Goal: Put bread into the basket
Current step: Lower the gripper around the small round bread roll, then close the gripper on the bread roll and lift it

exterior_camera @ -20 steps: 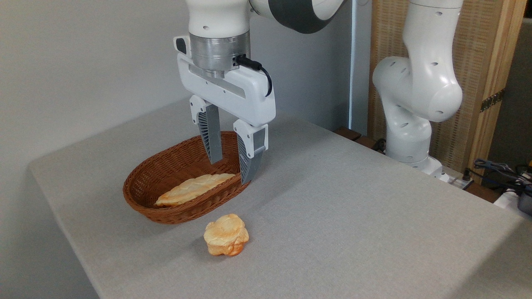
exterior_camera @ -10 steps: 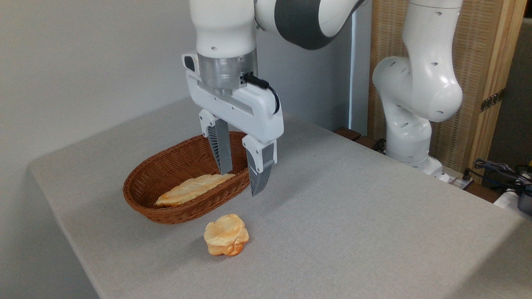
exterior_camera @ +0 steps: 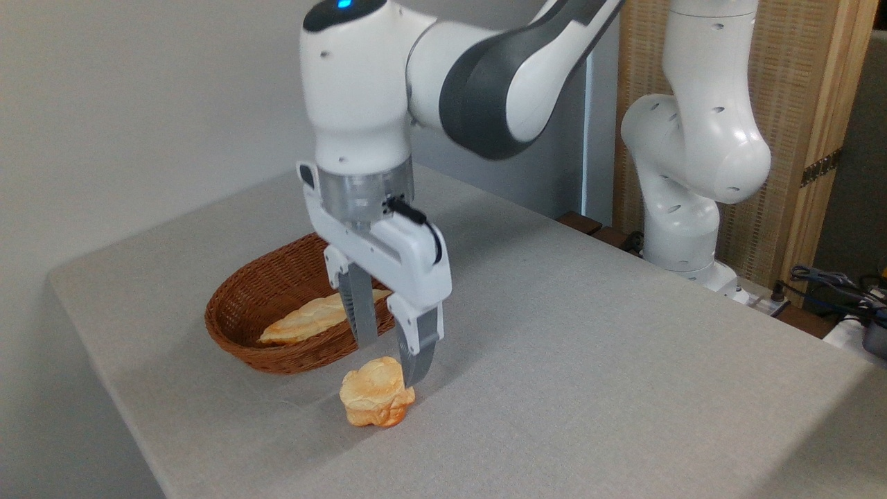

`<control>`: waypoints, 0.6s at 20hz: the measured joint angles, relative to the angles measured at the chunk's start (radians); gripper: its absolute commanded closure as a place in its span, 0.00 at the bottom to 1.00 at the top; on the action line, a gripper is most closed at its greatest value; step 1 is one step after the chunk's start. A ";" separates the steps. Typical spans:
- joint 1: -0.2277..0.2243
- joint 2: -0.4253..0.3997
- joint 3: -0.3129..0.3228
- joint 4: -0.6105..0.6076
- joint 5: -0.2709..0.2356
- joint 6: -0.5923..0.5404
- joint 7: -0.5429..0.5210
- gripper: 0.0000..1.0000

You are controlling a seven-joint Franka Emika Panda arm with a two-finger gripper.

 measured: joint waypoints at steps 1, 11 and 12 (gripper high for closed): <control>-0.001 0.020 0.000 0.000 0.000 0.017 0.000 0.00; -0.016 0.112 -0.030 0.000 0.000 0.083 0.000 0.00; -0.016 0.115 -0.031 0.001 0.000 0.085 0.000 0.00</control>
